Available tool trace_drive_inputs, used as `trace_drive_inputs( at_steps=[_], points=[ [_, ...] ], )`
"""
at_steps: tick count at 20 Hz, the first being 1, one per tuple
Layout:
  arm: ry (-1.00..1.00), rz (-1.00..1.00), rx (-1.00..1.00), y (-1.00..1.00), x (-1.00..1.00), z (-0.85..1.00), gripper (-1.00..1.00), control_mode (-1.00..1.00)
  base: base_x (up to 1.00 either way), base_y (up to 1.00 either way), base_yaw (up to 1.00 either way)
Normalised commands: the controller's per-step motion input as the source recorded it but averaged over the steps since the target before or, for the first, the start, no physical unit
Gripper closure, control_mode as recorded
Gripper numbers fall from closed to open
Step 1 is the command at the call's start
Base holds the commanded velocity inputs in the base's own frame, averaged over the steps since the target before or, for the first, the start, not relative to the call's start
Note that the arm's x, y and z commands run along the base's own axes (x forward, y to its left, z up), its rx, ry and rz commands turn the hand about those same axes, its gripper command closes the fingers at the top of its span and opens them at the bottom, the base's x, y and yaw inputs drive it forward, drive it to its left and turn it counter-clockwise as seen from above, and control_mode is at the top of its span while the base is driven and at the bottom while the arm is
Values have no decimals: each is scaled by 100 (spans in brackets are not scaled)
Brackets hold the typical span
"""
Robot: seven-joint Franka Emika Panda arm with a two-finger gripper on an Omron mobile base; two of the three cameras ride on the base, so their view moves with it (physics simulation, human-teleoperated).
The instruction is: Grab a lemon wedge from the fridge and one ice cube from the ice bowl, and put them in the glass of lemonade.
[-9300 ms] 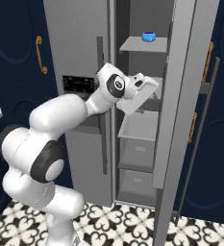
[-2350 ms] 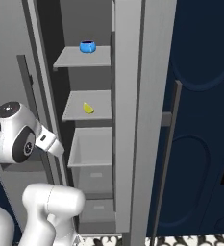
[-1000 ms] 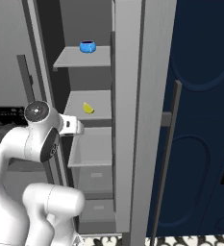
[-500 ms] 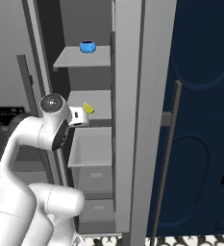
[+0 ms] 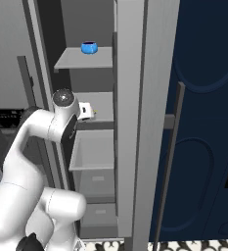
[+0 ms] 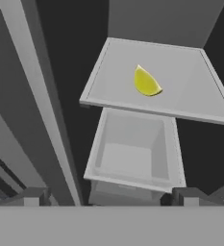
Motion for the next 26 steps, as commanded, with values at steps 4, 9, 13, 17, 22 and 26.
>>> trace_drive_inputs(
  at_steps=[4, 9, 13, 17, 22, 26],
  points=[
    [0, 2, 0, -3, 32, 0, -100, -100, 0, 0, 0],
    [0, 1, 0, 0, 36, 0, -100, -100, 0, 0, 0],
    [-2, 2, -1, -2, 33, -4, -100, -100, 0, 0, 0],
    [-5, 3, -2, -2, 29, -11, -100, -100, 0, 0, 0],
    [-3, 4, -2, 0, 37, -13, -100, -100, 0, 0, 0],
    [0, 6, 0, 0, 43, -15, -100, -100, 0, 0, 0]
  ],
)
